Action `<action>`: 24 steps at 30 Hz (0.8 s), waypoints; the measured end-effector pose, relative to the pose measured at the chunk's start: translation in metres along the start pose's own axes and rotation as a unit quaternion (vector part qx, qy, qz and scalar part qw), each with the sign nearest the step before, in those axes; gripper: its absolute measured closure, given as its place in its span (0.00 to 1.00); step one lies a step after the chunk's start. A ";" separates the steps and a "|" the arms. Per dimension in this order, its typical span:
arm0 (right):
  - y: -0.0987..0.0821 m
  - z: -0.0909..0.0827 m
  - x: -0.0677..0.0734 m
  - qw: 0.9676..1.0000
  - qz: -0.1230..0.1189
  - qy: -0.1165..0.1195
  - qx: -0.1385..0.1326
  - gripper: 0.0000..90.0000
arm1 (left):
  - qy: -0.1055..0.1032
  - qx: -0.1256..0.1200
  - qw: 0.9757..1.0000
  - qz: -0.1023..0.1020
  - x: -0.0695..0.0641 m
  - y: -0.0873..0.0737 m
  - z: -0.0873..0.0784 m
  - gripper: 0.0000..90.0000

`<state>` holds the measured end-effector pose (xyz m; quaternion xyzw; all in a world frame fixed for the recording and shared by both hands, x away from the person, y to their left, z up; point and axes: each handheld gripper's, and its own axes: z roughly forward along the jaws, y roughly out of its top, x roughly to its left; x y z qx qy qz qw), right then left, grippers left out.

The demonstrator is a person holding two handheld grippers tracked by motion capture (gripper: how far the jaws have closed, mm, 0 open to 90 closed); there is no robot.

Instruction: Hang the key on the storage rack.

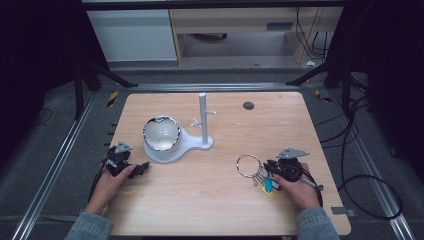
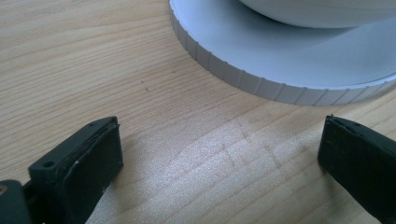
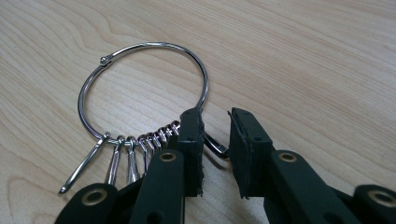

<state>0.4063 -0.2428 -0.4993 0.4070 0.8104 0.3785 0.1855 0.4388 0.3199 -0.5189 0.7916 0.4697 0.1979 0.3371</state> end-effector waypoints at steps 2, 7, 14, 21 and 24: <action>0.000 0.000 0.000 1.000 -0.002 -0.002 0.003 0.83 | 0.000 0.000 1.000 0.000 0.000 0.000 0.000 0.00; 0.000 -0.001 0.000 1.000 -0.007 -0.004 0.005 0.92 | 0.000 0.000 1.000 0.000 0.000 0.000 0.000 0.00; 0.001 -0.003 0.000 1.000 -0.004 -0.005 0.008 0.97 | 0.000 0.000 1.000 0.000 0.000 0.000 0.000 0.00; -0.001 -0.009 0.002 1.000 -0.002 -0.017 0.011 0.98 | 0.000 0.000 1.000 0.000 0.000 0.000 0.000 0.00; -0.003 -0.014 0.005 1.000 -0.005 -0.021 0.016 0.98 | 0.000 0.000 1.000 0.000 0.000 0.000 0.000 0.00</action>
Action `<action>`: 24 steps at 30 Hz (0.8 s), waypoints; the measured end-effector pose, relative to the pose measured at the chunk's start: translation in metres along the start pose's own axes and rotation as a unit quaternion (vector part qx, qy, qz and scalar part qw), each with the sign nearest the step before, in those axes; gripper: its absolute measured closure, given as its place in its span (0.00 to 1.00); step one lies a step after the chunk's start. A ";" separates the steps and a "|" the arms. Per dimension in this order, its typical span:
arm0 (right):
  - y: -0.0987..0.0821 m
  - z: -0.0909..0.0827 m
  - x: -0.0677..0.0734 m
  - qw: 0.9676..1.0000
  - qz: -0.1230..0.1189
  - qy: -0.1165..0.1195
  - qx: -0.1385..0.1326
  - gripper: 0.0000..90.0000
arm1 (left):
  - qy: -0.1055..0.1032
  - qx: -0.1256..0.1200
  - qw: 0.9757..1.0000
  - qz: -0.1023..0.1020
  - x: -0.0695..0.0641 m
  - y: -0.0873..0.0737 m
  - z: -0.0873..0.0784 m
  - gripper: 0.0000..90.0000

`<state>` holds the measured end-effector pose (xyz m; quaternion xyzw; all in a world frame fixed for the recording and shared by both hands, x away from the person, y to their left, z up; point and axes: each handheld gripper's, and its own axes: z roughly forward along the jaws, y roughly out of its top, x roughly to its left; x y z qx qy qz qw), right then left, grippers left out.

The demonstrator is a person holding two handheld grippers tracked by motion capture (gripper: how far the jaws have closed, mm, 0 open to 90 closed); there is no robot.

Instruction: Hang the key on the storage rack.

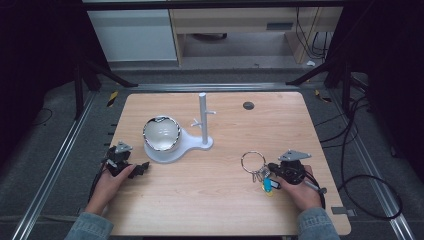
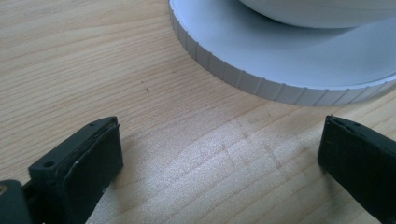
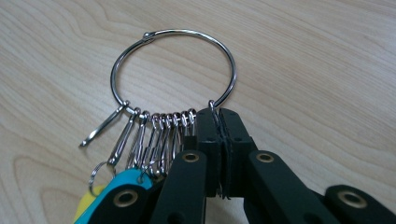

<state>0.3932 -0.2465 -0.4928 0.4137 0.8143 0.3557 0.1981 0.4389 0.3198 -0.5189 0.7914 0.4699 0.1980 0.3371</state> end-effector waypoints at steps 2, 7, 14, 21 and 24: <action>-0.003 -0.005 0.002 1.000 0.000 -0.002 0.002 0.98 | 0.000 0.000 1.000 0.000 0.000 0.000 0.000 0.00; -0.004 -0.008 0.003 1.000 0.001 -0.005 0.003 0.94 | 0.000 0.000 1.000 0.000 0.000 0.000 0.000 0.00; -0.003 -0.004 0.002 1.000 -0.007 -0.004 0.002 0.92 | 0.000 0.000 1.000 0.000 0.000 0.000 0.000 0.00; -0.002 -0.001 0.001 1.000 -0.008 -0.005 0.007 0.91 | 0.000 0.000 1.000 0.000 0.000 0.000 0.000 0.00; -0.002 0.000 0.002 1.000 -0.008 -0.005 0.010 0.90 | 0.000 0.000 1.000 0.000 0.000 0.000 0.000 0.00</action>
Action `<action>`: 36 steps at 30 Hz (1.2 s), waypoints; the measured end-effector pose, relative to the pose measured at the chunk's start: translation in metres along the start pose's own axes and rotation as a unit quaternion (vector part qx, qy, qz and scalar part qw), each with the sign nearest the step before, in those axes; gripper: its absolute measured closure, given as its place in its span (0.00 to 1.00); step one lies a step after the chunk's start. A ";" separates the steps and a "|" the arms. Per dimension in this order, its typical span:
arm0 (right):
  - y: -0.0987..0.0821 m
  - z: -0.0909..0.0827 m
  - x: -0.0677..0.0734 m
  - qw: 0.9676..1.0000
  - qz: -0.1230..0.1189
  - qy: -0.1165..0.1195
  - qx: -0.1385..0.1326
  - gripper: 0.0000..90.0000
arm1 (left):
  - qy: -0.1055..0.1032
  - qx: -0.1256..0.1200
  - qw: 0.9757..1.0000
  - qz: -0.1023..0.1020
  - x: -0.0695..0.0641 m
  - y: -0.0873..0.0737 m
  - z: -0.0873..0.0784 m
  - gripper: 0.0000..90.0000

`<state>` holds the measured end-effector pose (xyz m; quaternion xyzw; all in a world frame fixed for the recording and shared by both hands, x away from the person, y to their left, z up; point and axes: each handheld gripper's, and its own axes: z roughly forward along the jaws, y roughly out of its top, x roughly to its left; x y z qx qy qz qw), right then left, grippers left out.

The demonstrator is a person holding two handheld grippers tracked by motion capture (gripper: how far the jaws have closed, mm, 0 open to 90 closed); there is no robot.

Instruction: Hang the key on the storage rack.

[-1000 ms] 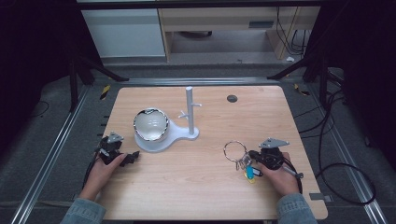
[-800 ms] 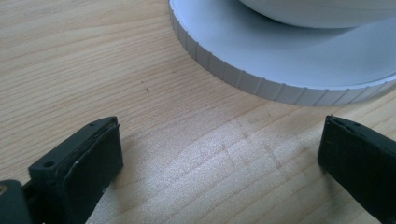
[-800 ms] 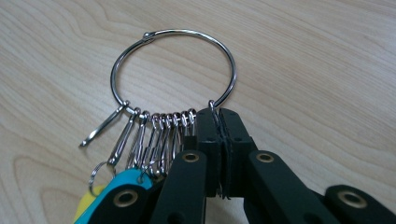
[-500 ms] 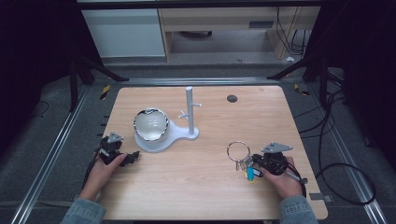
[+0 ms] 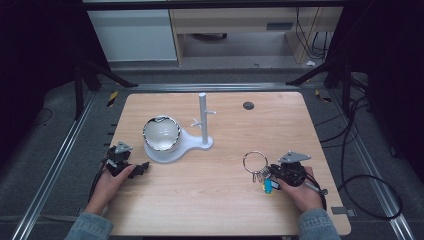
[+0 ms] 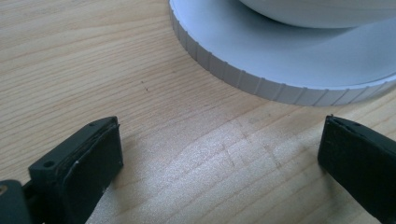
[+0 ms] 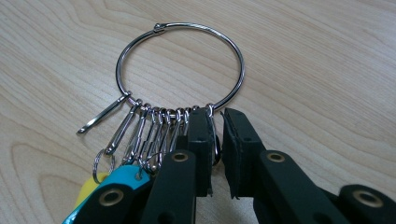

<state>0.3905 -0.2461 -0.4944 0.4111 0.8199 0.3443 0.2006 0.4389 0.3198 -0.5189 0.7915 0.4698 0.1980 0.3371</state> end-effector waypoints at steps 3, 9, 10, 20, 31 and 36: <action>0.000 0.001 0.000 1.000 -0.004 0.000 0.002 0.89 | 0.000 0.000 1.000 0.000 0.000 0.000 0.000 0.00; 0.000 0.003 0.000 1.000 -0.005 -0.001 0.006 0.89 | 0.000 0.000 1.000 0.000 0.000 0.000 0.000 0.00; 0.000 0.003 0.001 1.000 -0.007 -0.001 0.007 0.89 | 0.000 0.000 1.000 0.000 0.000 0.000 0.000 0.00; 0.000 0.004 0.000 1.000 -0.001 0.006 0.007 0.95 | 0.000 0.000 1.000 0.000 0.000 0.000 0.000 0.00; 0.001 0.004 -0.001 1.000 0.008 0.012 0.007 0.98 | 0.000 -0.001 1.000 -0.001 0.000 0.000 0.000 0.00; 0.009 -0.003 0.000 1.000 0.007 0.012 -0.019 0.98 | 0.000 0.000 1.000 0.000 0.000 0.000 0.000 0.00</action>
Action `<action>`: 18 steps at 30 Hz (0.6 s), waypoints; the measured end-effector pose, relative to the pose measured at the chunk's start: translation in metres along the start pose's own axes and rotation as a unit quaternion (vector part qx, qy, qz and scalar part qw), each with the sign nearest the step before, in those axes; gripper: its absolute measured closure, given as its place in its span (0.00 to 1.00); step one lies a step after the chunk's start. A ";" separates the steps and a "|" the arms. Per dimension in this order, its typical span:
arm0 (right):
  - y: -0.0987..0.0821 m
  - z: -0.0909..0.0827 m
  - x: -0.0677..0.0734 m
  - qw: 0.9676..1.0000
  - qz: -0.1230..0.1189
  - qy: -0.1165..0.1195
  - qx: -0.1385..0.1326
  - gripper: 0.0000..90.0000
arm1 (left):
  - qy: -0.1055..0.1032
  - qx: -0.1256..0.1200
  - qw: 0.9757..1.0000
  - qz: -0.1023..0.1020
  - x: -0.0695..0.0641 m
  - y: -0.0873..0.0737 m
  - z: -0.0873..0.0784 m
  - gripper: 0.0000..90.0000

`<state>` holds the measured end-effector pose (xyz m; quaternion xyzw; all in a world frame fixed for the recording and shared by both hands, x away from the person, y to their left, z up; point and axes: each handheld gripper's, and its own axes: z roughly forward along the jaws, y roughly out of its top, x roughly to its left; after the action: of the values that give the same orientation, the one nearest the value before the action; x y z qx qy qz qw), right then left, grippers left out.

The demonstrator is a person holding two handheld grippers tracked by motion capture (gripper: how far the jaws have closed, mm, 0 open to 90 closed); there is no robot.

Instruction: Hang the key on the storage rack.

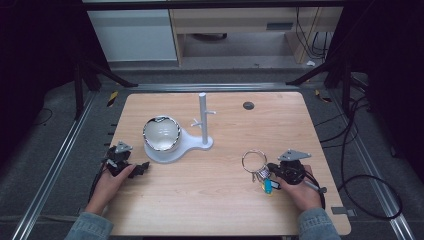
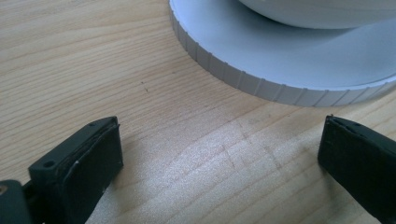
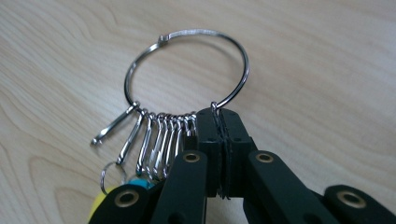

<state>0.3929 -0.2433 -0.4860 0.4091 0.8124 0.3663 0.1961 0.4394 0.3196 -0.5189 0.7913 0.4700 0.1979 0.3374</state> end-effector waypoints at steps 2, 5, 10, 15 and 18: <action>0.005 -0.004 0.003 1.000 -0.007 -0.001 -0.012 0.98 | 0.000 0.000 1.000 0.000 0.000 0.000 0.000 0.00; 0.011 -0.008 0.005 1.000 -0.012 -0.002 -0.020 0.99 | 0.000 0.000 1.000 -0.001 0.000 0.000 0.000 0.00; 0.023 -0.016 0.009 0.999 -0.020 -0.002 -0.037 0.99 | 0.001 0.000 1.000 0.001 0.000 0.000 0.000 0.00; 0.039 -0.024 0.011 0.998 -0.029 -0.004 -0.053 0.99 | 0.001 0.000 1.000 0.000 0.000 0.000 0.000 0.00; 0.053 -0.028 0.012 0.998 -0.036 -0.009 -0.058 0.99 | 0.001 0.000 1.000 0.000 0.000 0.000 0.000 0.00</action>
<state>0.3964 -0.2246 -0.4276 0.3712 0.8021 0.4016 0.2400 0.4393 0.3194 -0.5189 0.7910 0.4707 0.1980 0.3370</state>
